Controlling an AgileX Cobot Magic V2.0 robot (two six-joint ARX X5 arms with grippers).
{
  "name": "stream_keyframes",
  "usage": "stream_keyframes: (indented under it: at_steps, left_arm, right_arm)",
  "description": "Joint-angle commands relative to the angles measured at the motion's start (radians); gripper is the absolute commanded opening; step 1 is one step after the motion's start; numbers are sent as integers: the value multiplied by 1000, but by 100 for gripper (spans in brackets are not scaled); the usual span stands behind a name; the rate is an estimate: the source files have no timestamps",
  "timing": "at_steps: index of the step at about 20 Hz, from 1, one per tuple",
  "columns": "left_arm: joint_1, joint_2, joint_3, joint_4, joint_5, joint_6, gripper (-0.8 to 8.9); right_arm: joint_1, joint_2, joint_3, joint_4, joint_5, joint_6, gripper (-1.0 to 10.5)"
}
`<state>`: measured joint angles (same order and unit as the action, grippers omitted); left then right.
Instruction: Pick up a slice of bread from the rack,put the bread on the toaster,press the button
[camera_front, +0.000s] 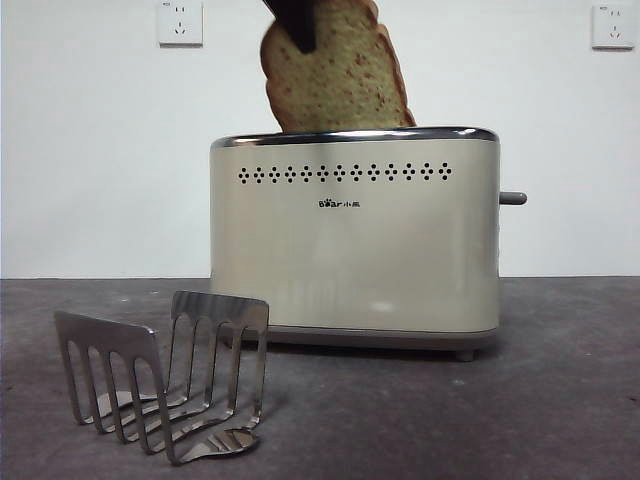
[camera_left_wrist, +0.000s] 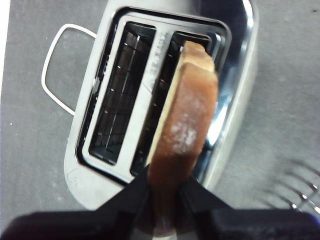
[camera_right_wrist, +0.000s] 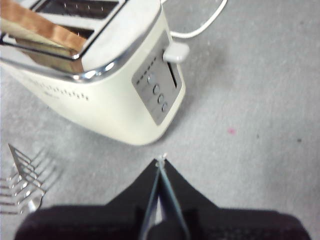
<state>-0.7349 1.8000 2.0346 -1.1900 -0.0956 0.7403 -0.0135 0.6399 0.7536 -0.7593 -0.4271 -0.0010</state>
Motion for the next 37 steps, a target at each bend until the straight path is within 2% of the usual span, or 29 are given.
stream_keyframes:
  at_steps: [1,4,8,18,21,22,24,26,28,32,33,34,37]
  left_arm:
    - [3,22,2,8,-10,5,-9]
    - [3,51,2,12,-14,20,-9]
    - [-13,85,2,50,-164,41,-9]
    - [-50,125,2,63,-133,49,-8]
    - [-50,134,2,63,-121,3,3]
    - [-50,136,2,63,-103,-14,35]
    - [-50,136,2,72,-103,-33,203]
    - [-50,136,2,80,-103,-43,304]
    - [-50,136,2,86,-107,-66,349]
    - [-54,114,2,85,-107,-87,351]
    - [-54,101,2,85,-107,-97,351]
    - [-54,82,2,85,-107,-120,347]
    - [-60,14,2,46,-106,-284,339]
  right_arm:
    - [0,-2,3,-2,-4,-9,-7]
    - [0,-2,3,-4,-4,-10,-7]
    - [0,-2,3,-4,-3,-12,-7]
    - [0,-2,3,-8,-4,-31,-7]
    - [0,-2,3,-24,-4,-31,-7]
    - [0,-2,3,-30,-4,-32,-7]
    - [0,-2,3,-32,-4,-35,-7]
    - [0,-2,3,-32,-4,-35,-7]
    - [0,-2,3,-32,-4,-35,-7]
    - [0,-1,3,-14,-3,-34,-7]
    - [0,0,3,-3,-3,-25,-7]
    - [0,4,3,10,-3,17,-7]
    - [0,57,3,82,-4,156,-7]
